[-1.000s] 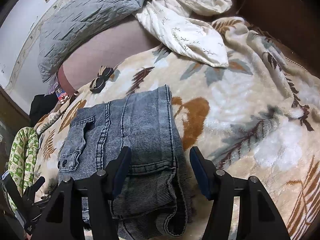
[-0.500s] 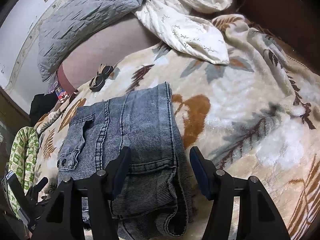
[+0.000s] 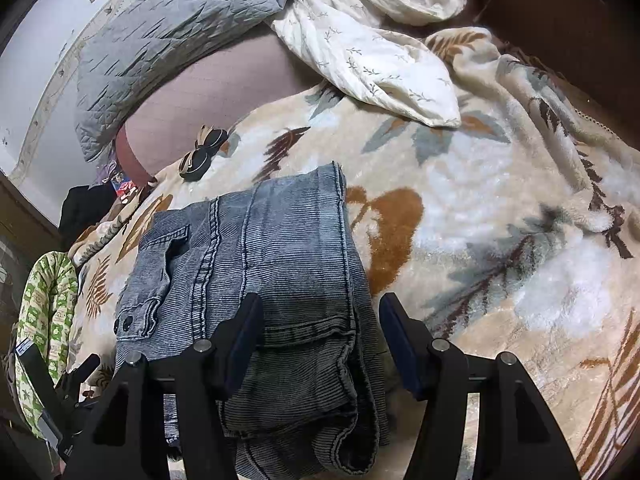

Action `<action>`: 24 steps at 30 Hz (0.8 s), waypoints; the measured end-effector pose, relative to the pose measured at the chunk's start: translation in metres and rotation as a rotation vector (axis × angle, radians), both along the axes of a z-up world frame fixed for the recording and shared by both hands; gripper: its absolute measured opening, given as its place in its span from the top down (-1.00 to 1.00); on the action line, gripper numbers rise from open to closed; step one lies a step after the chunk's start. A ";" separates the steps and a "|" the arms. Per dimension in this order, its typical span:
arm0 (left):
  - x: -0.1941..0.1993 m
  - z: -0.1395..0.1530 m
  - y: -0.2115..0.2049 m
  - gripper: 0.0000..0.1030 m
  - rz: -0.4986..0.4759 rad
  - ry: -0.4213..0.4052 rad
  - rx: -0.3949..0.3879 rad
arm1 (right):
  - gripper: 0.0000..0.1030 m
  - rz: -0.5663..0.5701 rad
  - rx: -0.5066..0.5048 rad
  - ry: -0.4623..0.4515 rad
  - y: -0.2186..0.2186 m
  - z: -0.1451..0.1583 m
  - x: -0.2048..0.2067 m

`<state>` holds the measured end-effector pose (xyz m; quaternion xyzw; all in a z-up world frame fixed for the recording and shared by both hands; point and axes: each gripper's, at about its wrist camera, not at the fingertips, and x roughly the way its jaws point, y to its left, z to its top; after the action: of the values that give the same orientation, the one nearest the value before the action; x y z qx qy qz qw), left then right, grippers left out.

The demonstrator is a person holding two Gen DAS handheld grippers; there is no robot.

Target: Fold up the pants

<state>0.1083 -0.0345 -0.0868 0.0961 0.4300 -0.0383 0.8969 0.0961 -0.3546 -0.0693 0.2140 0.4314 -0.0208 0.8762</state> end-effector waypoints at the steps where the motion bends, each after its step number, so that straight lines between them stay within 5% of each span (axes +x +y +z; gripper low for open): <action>1: 0.000 0.000 0.000 -0.98 0.000 0.000 0.001 | -0.20 0.000 0.000 0.000 0.000 0.000 0.000; 9: -0.001 -0.001 -0.002 -0.98 -0.001 0.004 0.001 | -0.20 0.004 0.002 0.002 0.000 0.001 0.000; 17: 0.010 0.038 0.000 -0.98 -0.048 -0.055 -0.164 | -0.20 0.000 0.025 -0.056 -0.016 0.020 0.004; 24: 0.026 0.046 -0.013 -1.00 -0.077 -0.038 -0.250 | -0.20 0.036 0.026 -0.013 -0.010 0.014 0.015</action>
<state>0.1340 -0.0478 -0.0406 0.0006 0.4008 -0.1242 0.9077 0.1109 -0.3647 -0.0553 0.2178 0.4300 0.0022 0.8762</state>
